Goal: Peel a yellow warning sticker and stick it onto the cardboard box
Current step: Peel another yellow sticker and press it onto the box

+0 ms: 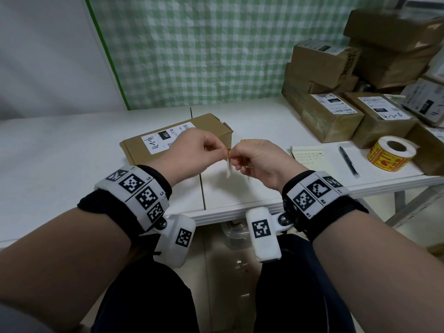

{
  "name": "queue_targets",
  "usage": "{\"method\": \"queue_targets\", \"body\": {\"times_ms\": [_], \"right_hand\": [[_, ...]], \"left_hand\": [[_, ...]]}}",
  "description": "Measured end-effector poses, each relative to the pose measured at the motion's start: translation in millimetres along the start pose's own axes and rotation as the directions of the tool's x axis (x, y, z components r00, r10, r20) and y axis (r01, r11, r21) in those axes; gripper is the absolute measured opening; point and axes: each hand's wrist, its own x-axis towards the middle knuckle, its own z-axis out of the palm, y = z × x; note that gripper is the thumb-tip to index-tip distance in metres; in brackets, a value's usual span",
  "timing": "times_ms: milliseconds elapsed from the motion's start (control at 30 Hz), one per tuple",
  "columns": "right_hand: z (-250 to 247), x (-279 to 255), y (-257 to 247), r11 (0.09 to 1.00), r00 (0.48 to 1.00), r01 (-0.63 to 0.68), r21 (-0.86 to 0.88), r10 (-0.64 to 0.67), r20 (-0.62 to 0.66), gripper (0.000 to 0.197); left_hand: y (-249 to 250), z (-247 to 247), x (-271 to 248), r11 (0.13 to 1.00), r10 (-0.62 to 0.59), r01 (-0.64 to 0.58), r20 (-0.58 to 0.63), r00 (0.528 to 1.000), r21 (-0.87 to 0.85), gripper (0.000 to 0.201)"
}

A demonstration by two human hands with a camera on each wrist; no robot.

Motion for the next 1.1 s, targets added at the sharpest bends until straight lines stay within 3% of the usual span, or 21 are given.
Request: {"method": "queue_targets", "body": {"times_ms": [467,633,767,933,1100], "right_hand": [[6,-1,1,0.954,0.977,0.194,-0.228,-0.208,-0.038,0.018],[6,0,3,0.965,0.982,0.179,-0.190,-0.187,-0.023,0.015],[4,1,3,0.991,0.992,0.119,-0.060,-0.121,-0.023,0.019],[-6,1,5,0.990,0.997,0.069,0.125,-0.063,-0.050,0.018],[-2,-3,0,0.996,0.996,0.089,-0.010,-0.088,0.022,0.012]], "left_hand": [[5,-6,4,0.993,-0.109,0.112,0.086,0.990,-0.027,0.014],[5,-7,5,0.989,-0.127,0.133,0.100,0.987,-0.060,0.013],[4,-5,4,0.955,-0.168,0.196,0.136,0.976,-0.222,0.013],[-2,-8,5,0.805,-0.289,0.330,0.160,0.944,-0.493,0.016],[-3,-9,5,0.877,-0.233,0.280,0.163,0.959,-0.390,0.015]]}}
